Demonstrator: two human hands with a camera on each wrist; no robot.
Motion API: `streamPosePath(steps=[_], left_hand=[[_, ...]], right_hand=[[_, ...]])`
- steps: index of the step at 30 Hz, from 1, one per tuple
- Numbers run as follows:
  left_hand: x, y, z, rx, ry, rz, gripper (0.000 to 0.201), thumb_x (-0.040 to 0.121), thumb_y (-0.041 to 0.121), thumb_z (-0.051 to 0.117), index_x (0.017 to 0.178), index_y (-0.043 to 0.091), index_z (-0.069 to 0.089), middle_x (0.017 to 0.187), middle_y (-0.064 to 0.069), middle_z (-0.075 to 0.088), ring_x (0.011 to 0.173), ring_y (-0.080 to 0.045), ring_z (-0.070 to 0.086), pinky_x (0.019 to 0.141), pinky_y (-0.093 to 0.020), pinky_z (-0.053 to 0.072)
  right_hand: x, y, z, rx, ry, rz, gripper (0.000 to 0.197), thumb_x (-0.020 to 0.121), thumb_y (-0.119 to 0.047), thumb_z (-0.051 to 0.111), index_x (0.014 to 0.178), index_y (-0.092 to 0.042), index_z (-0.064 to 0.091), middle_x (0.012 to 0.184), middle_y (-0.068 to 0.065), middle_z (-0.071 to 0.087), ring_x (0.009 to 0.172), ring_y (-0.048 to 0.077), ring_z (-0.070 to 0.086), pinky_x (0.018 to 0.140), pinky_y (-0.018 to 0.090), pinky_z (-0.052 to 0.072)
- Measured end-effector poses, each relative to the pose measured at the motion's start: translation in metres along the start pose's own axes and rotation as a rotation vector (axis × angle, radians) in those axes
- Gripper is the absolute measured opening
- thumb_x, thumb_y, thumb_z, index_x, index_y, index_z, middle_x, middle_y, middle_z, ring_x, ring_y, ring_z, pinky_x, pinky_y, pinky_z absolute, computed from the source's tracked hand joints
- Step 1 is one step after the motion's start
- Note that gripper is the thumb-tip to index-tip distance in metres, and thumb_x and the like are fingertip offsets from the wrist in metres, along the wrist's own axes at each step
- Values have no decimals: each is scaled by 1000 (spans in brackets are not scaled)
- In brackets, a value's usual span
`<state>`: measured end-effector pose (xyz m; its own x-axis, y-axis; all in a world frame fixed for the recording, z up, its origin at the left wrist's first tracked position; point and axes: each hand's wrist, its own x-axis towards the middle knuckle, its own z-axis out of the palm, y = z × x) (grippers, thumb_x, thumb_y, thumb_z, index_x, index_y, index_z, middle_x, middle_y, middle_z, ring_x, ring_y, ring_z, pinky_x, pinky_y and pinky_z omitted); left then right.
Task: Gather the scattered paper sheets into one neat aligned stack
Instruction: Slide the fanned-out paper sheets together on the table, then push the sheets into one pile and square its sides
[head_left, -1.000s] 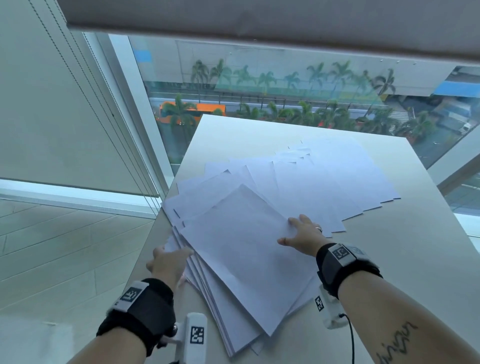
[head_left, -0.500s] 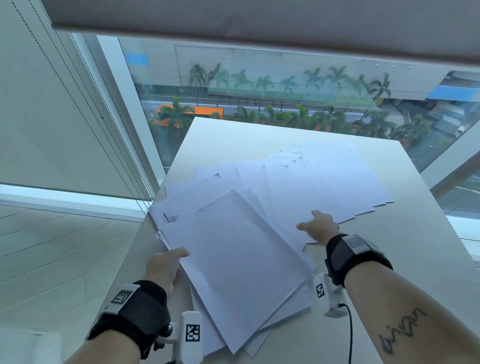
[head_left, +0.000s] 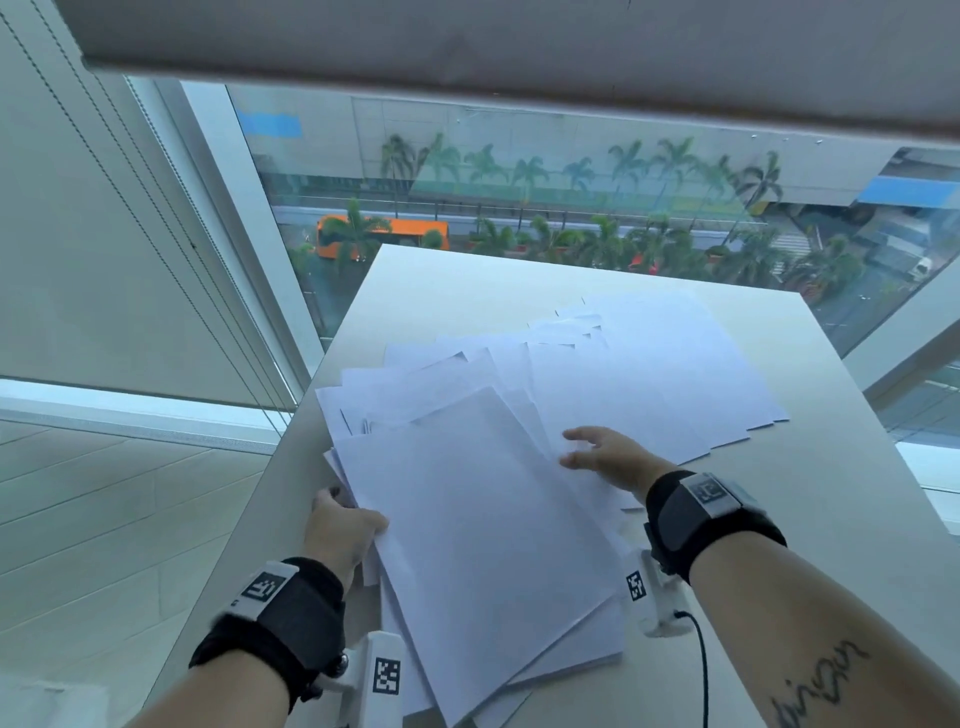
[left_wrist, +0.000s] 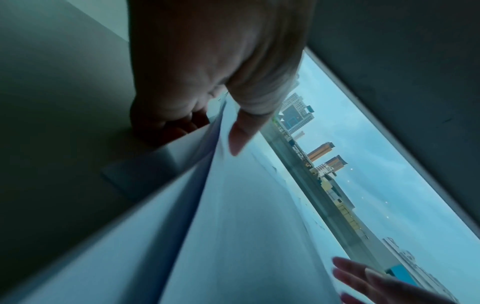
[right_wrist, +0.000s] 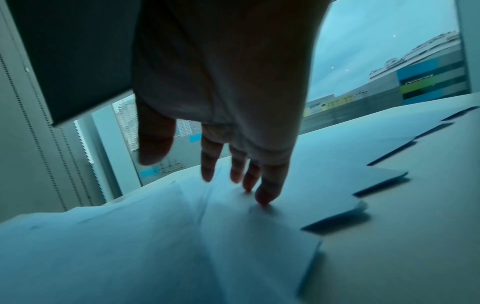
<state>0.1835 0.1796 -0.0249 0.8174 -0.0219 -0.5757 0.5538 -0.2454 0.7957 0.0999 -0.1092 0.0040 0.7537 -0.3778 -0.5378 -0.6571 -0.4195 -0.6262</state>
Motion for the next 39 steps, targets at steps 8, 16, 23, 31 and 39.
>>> streamPosePath(steps=[8, 16, 23, 31, 39], left_hand=[[28, 8, 3, 32, 16, -26, 16, 70, -8, 54, 76, 7, 57, 99, -24, 66, 84, -38, 63, 84, -50, 53], [27, 38, 31, 376, 103, -33, 66, 79, 6, 53, 141, 12, 32, 141, -24, 30, 126, -34, 33, 97, -37, 37], [27, 35, 40, 294, 59, 0, 57, 61, 1, 65, 112, 7, 41, 111, -16, 56, 101, -35, 56, 92, -45, 49], [48, 23, 32, 347, 75, -27, 38, 60, -2, 66, 96, -14, 59, 103, -32, 65, 91, -43, 65, 86, -53, 52], [59, 31, 24, 538, 205, 63, 24, 72, -1, 53, 93, -10, 58, 99, -25, 62, 91, -39, 58, 83, -38, 47]], right_hand=[[14, 42, -63, -169, 281, 338, 56, 92, -29, 50, 138, -1, 36, 145, 18, 35, 130, 35, 36, 105, 43, 34], [31, 61, -82, 56, 352, 385, 41, 89, -23, 57, 120, 2, 51, 103, 17, 59, 93, 33, 56, 77, 38, 46], [33, 54, -72, 197, 65, 321, 41, 77, -31, 63, 108, -5, 57, 102, 14, 64, 92, 31, 63, 85, 39, 51], [35, 78, -99, -25, 432, 385, 64, 84, -35, 58, 140, -14, 35, 143, 20, 28, 124, 40, 39, 100, 47, 38], [29, 107, -113, -177, 302, 469, 61, 78, -41, 58, 133, -23, 39, 148, 20, 19, 132, 42, 27, 103, 47, 29]])
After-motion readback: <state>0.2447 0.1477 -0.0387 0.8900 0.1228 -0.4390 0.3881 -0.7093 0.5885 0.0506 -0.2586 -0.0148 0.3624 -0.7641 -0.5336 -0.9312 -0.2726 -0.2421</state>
